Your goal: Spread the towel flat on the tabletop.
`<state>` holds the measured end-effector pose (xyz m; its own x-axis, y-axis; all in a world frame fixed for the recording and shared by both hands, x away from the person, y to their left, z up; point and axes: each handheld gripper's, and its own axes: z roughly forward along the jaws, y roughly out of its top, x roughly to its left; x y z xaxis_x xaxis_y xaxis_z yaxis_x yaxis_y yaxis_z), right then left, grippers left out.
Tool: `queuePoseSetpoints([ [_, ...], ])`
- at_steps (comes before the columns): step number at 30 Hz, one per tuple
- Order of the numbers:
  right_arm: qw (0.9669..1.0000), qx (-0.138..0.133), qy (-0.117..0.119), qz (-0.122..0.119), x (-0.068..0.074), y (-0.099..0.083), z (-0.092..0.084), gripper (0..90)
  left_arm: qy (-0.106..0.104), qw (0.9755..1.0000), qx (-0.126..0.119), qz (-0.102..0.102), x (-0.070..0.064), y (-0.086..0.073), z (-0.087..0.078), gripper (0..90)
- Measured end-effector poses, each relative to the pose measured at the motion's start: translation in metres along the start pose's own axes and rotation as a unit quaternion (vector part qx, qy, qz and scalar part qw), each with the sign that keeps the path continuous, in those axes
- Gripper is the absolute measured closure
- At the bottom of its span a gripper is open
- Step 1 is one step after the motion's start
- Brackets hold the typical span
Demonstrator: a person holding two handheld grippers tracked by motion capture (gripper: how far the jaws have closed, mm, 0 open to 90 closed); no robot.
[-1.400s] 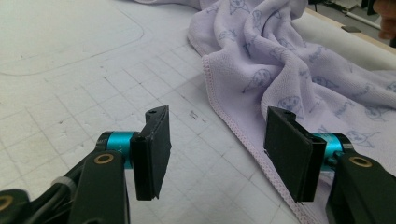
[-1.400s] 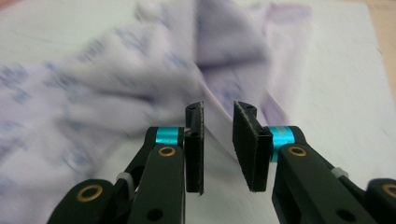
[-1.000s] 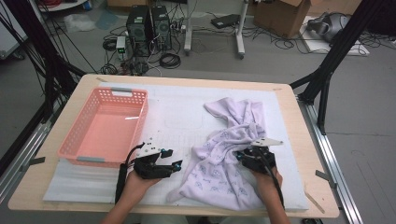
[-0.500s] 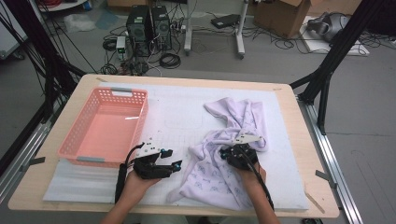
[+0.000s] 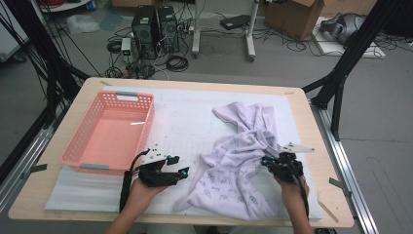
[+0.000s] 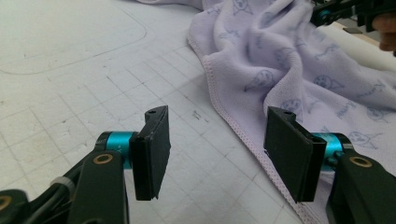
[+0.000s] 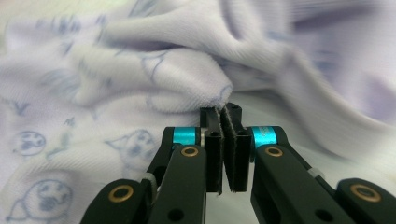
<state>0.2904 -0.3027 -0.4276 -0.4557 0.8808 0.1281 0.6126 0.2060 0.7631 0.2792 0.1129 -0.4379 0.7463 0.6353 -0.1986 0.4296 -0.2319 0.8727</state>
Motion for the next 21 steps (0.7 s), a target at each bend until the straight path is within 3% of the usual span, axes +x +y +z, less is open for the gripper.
queuePoseSetpoints([
  [4,0.9986,-0.008,-0.052,0.009,-0.013,-0.003,-0.019,87.5,0.002,1.0000,0.000,0.002,0.000,0.000,0.000,41.3],
  [9,0.9967,0.001,-0.079,0.018,-0.025,-0.013,-0.032,87.3,0.002,1.0000,0.000,0.000,0.000,0.000,0.000,41.3],
  [11,0.9968,-0.011,-0.067,0.043,-0.030,-0.017,-0.037,84.4,0.000,1.0000,-0.001,-0.005,-0.001,0.001,0.001,41.3],
  [13,0.9972,-0.019,-0.051,0.052,-0.031,-0.019,-0.039,76.2,-0.005,1.0000,0.001,-0.005,-0.001,0.002,0.002,41.3],
  [17,0.9957,-0.042,-0.057,0.061,-0.035,-0.021,-0.049,66.0,-0.009,0.9999,0.001,-0.007,-0.002,0.005,0.008,42.0],
  [21,0.9938,-0.059,-0.060,0.072,-0.039,-0.025,-0.060,64.6,-0.017,0.9996,0.000,-0.022,0.002,0.015,0.022,45.2],
])
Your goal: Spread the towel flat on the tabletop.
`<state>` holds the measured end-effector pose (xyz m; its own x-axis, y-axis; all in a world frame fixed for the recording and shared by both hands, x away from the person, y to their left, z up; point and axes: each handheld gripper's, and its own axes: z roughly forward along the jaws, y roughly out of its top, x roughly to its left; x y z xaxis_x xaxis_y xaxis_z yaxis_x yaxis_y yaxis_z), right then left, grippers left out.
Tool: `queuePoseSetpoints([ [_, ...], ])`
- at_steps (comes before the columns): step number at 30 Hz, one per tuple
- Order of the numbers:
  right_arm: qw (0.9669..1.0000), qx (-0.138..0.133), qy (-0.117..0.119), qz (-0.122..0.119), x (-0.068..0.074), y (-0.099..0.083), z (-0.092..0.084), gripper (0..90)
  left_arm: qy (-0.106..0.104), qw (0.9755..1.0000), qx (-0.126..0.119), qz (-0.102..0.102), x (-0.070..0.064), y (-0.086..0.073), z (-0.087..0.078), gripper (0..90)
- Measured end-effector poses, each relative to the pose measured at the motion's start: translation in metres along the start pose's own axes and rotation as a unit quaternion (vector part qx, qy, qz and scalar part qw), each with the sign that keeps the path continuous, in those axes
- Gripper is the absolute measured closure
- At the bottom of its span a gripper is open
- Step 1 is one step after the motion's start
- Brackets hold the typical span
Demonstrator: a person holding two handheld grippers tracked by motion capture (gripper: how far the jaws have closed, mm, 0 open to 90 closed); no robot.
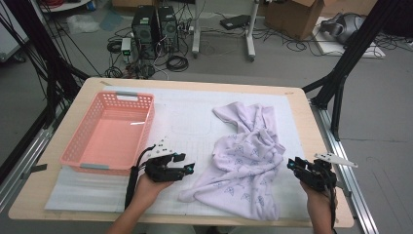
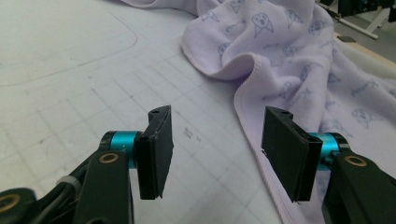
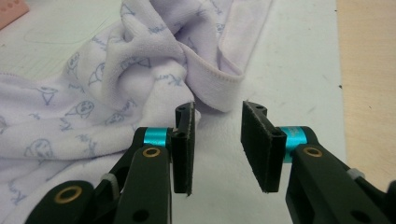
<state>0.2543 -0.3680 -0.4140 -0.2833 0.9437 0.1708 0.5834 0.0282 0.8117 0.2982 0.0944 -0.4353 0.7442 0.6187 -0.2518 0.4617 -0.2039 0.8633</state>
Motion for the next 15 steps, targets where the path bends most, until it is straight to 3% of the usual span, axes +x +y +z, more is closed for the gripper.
queuePoseSetpoints([
  [3,1.0000,0.004,-0.004,-0.001,-0.005,-0.004,-0.002,64.9,0.000,0.9999,-0.003,-0.013,0.003,0.008,0.014,49.7],
  [8,1.0000,0.000,-0.003,0.009,-0.010,-0.006,-0.002,65.1,-0.004,0.9994,0.025,-0.022,0.003,0.026,0.041,52.0],
  [12,1.0000,0.003,0.002,0.003,-0.008,-0.005,0.000,65.2,-0.006,0.9987,0.035,-0.036,0.003,0.039,0.065,37.0],
  [15,1.0000,0.006,0.005,-0.005,-0.005,-0.005,0.003,65.3,-0.006,0.9992,0.031,-0.023,-0.001,0.045,0.079,32.3],
])
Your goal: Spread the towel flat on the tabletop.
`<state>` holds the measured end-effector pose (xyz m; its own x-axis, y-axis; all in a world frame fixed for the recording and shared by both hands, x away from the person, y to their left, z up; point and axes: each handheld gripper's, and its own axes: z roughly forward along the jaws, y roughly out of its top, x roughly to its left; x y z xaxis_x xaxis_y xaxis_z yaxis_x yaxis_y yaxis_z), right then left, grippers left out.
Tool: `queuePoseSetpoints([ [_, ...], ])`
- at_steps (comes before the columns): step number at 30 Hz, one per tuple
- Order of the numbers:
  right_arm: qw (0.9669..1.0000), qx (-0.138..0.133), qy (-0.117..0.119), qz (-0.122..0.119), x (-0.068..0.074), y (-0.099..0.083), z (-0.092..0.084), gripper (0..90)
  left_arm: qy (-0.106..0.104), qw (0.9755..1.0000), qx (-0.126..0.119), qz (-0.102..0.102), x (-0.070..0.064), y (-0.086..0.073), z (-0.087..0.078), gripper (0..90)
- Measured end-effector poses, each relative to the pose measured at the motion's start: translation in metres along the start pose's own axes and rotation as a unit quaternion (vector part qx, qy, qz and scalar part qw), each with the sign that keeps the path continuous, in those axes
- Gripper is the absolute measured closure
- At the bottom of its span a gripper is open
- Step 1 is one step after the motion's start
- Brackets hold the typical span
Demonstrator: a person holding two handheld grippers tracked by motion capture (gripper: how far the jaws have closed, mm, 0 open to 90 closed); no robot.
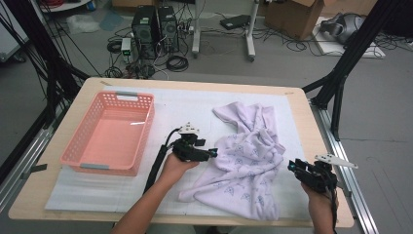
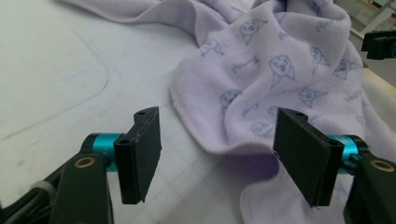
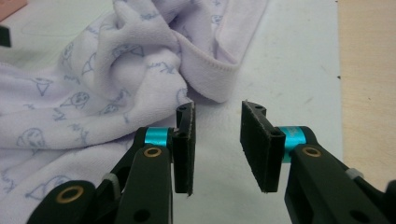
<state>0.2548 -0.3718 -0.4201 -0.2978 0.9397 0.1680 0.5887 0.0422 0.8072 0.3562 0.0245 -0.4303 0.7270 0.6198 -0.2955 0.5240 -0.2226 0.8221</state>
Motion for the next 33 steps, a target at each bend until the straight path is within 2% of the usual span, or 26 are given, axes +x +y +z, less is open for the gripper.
queuePoseSetpoints([
  [4,1.0000,0.003,0.002,-0.002,0.003,0.000,0.002,65.3,0.015,0.9992,0.032,0.021,-0.006,0.005,0.020,30.2],
  [7,0.9999,0.004,0.004,-0.009,0.004,0.000,0.002,65.3,0.014,0.9979,0.055,0.030,-0.013,0.005,0.031,30.1],
  [10,0.9999,0.006,0.006,-0.010,0.004,0.000,0.003,65.3,0.010,0.9952,0.083,0.051,-0.021,0.000,0.042,31.9],
  [12,0.9999,0.005,0.008,-0.010,0.004,-0.001,0.003,65.3,0.016,0.9938,0.083,0.071,-0.027,-0.002,0.045,34.7],
  [16,0.9999,0.005,0.008,-0.009,0.004,0.000,0.003,65.3,0.018,0.9912,0.085,0.100,-0.033,-0.003,0.049,47.9],
  [18,0.9999,0.006,0.009,-0.009,0.005,0.000,0.004,65.3,0.019,0.9908,0.085,0.103,-0.032,-0.002,0.048,61.6],
  [19,0.9999,0.007,0.010,-0.009,0.005,0.000,0.005,65.3,0.024,0.9901,0.087,0.108,-0.031,-0.002,0.046,72.7],
  [20,0.9999,0.007,0.011,-0.010,0.006,0.000,0.005,65.3,0.020,0.9910,0.087,0.100,-0.028,-0.002,0.046,81.1],
  [21,0.9999,0.008,0.011,-0.010,0.006,0.000,0.006,65.3,0.016,0.9925,0.087,0.084,-0.025,-0.001,0.044,82.7],
  [22,0.9998,0.008,0.012,-0.011,0.007,0.000,0.006,65.3,0.018,0.9933,0.084,0.078,-0.023,-0.001,0.043,83.8],
  [26,0.9999,0.007,0.012,-0.009,0.006,0.000,0.005,65.3,0.036,0.9948,0.059,0.075,-0.017,0.001,0.035,85.4],
  [30,0.9999,0.006,0.012,-0.006,0.005,-0.001,0.004,65.3,0.051,0.9967,0.032,0.055,-0.007,0.004,0.020,85.5],
  [33,0.9999,0.006,0.013,-0.006,0.006,-0.001,0.005,65.3,0.076,0.9960,0.017,0.043,0.003,0.003,0.009,85.3],
])
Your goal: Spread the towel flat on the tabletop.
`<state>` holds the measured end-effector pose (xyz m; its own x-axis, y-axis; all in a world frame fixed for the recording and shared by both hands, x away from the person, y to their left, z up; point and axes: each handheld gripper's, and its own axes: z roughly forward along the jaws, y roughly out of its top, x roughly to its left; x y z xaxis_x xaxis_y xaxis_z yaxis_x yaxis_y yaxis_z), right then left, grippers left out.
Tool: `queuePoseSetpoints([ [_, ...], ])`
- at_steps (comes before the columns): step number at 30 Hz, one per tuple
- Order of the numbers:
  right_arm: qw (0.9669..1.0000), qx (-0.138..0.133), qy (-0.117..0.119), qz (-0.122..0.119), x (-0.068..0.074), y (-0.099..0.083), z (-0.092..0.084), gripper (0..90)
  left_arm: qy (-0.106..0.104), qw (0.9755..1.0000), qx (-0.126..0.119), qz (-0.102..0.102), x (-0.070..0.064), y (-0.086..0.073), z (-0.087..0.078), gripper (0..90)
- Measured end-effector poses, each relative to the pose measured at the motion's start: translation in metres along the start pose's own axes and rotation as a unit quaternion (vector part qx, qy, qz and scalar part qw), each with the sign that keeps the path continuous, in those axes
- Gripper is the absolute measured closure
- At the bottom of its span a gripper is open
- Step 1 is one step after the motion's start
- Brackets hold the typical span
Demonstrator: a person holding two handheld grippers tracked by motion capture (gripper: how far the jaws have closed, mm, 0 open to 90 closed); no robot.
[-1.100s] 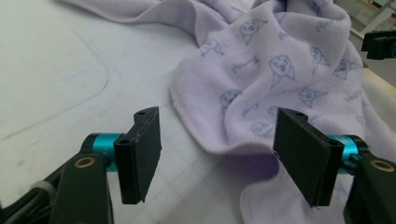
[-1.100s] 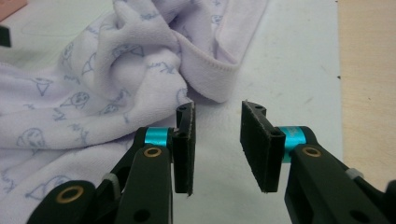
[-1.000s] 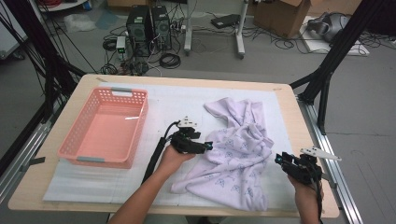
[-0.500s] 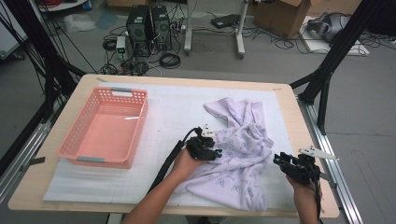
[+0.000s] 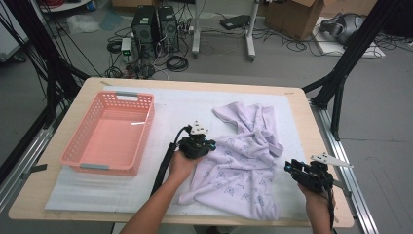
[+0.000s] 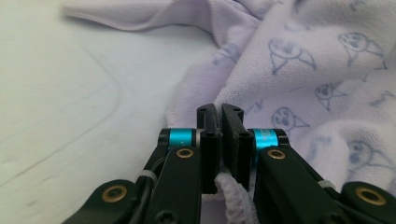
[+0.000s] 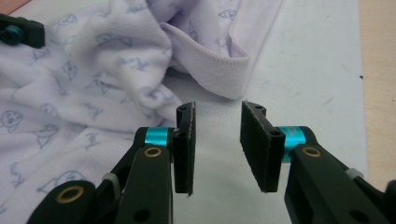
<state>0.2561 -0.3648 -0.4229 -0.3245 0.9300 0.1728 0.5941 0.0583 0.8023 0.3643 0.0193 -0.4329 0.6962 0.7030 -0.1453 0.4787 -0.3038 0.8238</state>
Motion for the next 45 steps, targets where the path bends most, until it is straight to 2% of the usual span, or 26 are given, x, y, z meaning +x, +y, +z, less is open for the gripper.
queuePoseSetpoints([
  [2,1.0000,0.000,0.000,-0.001,0.001,0.000,0.001,65.3,0.019,0.9995,-0.016,-0.020,0.010,-0.002,-0.007,85.4],
  [5,1.0000,0.002,0.001,-0.002,0.002,0.000,0.002,65.3,0.049,0.9976,-0.030,-0.038,0.024,-0.005,-0.017,85.6],
  [9,1.0000,0.004,0.003,-0.001,0.003,0.000,0.003,65.3,0.080,0.9944,-0.041,-0.056,0.040,-0.008,-0.029,85.7],
  [11,1.0000,0.004,0.004,-0.004,0.003,0.000,0.004,65.3,0.093,0.9934,-0.040,-0.054,0.045,-0.010,-0.034,85.6],
  [14,1.0000,0.004,0.006,-0.005,0.005,0.001,0.005,65.3,0.080,0.9942,-0.043,-0.058,0.048,-0.013,-0.037,84.1],
  [15,0.9999,0.005,0.007,-0.004,0.005,0.001,0.005,65.2,0.072,0.9944,-0.046,-0.062,0.047,-0.014,-0.038,80.3],
  [18,0.9999,0.007,0.009,-0.007,0.006,0.001,0.007,64.7,0.039,0.9939,-0.048,-0.091,0.048,-0.017,-0.041,52.2],
  [21,0.9999,0.006,0.012,-0.006,0.008,0.001,0.008,63.0,0.016,0.9951,-0.045,-0.086,0.044,-0.019,-0.044,43.6],
  [23,0.9999,0.005,0.013,-0.003,0.008,0.001,0.008,62.3,0.011,0.9958,-0.044,-0.080,0.041,-0.019,-0.047,41.3],
  [26,0.9999,0.006,0.011,-0.001,0.009,0.001,0.008,62.1,0.006,0.9959,-0.056,-0.071,0.040,-0.019,-0.055,41.1],
  [28,0.9999,0.009,0.010,-0.003,0.008,0.000,0.009,63.4,0.003,0.9953,-0.062,-0.075,0.040,-0.021,-0.059,41.2],
  [30,0.9998,0.020,-0.003,-0.003,0.008,0.000,0.010,66.9,-0.002,0.9949,-0.066,-0.076,0.040,-0.022,-0.063,41.1],
  [38,0.9996,0.026,-0.003,-0.008,0.008,0.000,0.013,72.6,-0.041,0.9947,-0.066,-0.068,0.032,-0.022,-0.071,39.0],
  [41,0.9994,0.029,0.014,-0.012,0.011,0.000,0.016,71.1,-0.048,0.9963,-0.043,-0.057,0.028,-0.023,-0.065,37.0],
  [43,0.9987,0.031,0.034,-0.023,0.016,0.000,0.020,68.5,-0.038,0.9984,-0.018,-0.037,0.024,-0.025,-0.058,35.9],
  [45,0.9974,0.040,0.046,-0.037,0.023,0.000,0.026,65.8,-0.024,0.9994,0.002,-0.026,0.022,-0.027,-0.052,35.7],
])
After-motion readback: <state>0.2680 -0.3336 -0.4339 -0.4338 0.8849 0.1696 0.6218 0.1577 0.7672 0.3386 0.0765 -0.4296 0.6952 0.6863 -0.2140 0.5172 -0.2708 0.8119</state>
